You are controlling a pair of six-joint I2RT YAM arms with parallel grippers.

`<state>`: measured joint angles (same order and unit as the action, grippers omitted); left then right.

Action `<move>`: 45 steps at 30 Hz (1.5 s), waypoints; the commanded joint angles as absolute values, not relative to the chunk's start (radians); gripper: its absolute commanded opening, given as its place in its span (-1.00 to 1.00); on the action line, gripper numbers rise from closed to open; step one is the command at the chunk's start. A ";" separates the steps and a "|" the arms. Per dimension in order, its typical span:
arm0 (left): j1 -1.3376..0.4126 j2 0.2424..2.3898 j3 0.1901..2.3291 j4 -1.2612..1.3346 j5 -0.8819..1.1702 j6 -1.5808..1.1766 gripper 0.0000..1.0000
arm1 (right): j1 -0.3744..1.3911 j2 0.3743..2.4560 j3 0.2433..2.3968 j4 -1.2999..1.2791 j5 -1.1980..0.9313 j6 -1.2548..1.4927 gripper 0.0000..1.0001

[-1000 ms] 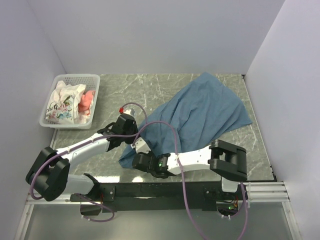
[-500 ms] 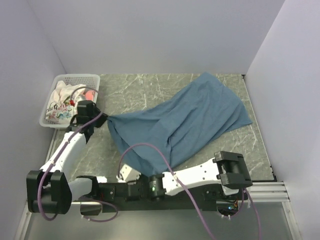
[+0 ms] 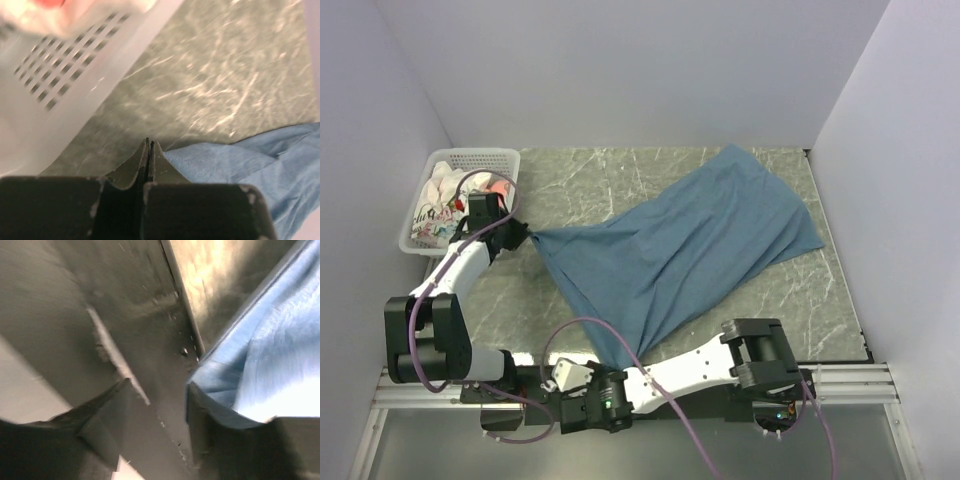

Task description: Put the pillow into the pillowcase

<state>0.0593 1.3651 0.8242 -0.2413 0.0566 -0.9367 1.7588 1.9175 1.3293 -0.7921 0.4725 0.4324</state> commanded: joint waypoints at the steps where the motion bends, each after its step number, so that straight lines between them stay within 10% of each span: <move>1: 0.074 1.328 0.879 -0.136 0.037 -0.888 -0.98 | 1.764 1.763 1.440 -0.798 0.468 0.454 0.22; 13: 0.074 1.319 0.896 -0.204 0.003 -0.868 -0.89 | 1.612 1.379 1.220 -0.777 0.559 0.750 0.42; 26: 0.074 1.351 0.976 -0.252 0.003 -0.831 -0.65 | 1.484 1.543 1.201 -0.562 0.483 0.665 0.26; 35: -0.051 1.267 0.957 -0.339 -0.082 -0.778 0.14 | 1.391 1.695 1.184 -0.474 0.430 0.615 0.15; 45: -0.227 1.114 0.611 -0.204 -0.186 -1.083 0.04 | 1.394 1.523 1.019 -0.402 0.440 0.716 0.12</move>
<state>-0.2047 1.0969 0.6518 -0.2745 -0.1089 -0.9657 1.3861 1.6226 1.0485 -0.4576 0.4232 0.6636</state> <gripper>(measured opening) 0.542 0.567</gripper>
